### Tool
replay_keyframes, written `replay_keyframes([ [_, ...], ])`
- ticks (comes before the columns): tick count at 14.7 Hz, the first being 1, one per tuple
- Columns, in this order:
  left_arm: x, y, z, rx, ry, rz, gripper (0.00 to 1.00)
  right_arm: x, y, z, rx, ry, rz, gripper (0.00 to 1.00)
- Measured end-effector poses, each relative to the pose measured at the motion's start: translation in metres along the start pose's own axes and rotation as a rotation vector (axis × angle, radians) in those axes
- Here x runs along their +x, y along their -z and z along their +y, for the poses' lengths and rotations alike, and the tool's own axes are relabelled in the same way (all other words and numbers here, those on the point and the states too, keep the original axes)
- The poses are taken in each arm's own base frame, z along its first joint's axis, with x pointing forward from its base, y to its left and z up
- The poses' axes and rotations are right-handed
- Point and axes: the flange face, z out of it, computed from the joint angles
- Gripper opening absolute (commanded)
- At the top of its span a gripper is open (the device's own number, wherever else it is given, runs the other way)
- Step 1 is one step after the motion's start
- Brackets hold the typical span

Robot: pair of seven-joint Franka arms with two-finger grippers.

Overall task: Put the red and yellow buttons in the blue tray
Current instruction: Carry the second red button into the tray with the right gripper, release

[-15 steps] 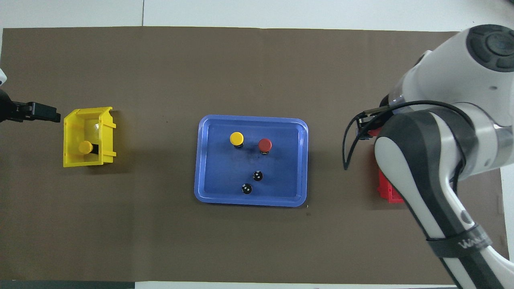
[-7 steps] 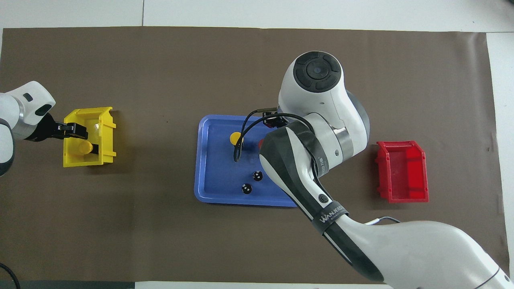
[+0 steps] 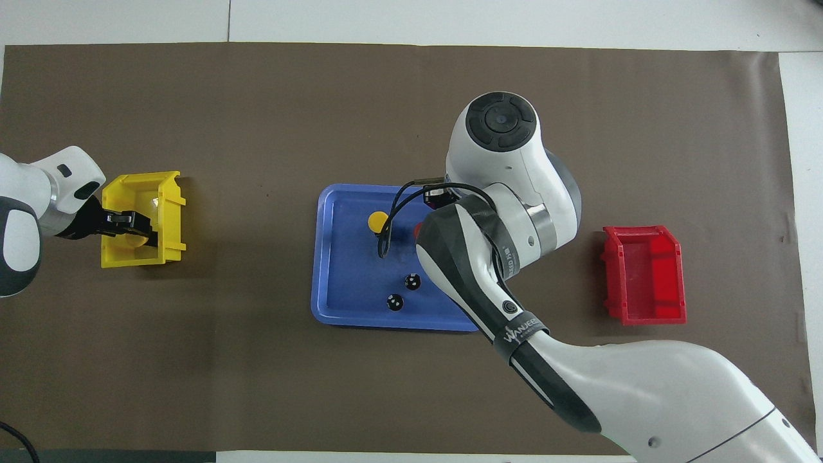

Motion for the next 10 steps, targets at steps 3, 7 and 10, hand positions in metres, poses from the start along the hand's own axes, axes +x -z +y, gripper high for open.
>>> replay_keyframes([
  [3,-0.004,-0.002,0.000,0.000,0.001,0.003,0.63,-0.011,-0.012,-0.007,-0.013,0.009,-0.023,0.20],
  [7,-0.005,-0.003,0.000,0.002,0.002,0.014,0.59,-0.017,-0.019,-0.004,-0.020,0.008,-0.035,0.23],
  [10,-0.006,-0.005,0.000,0.002,0.004,0.014,0.58,-0.019,-0.021,-0.003,-0.020,0.007,-0.034,0.53],
])
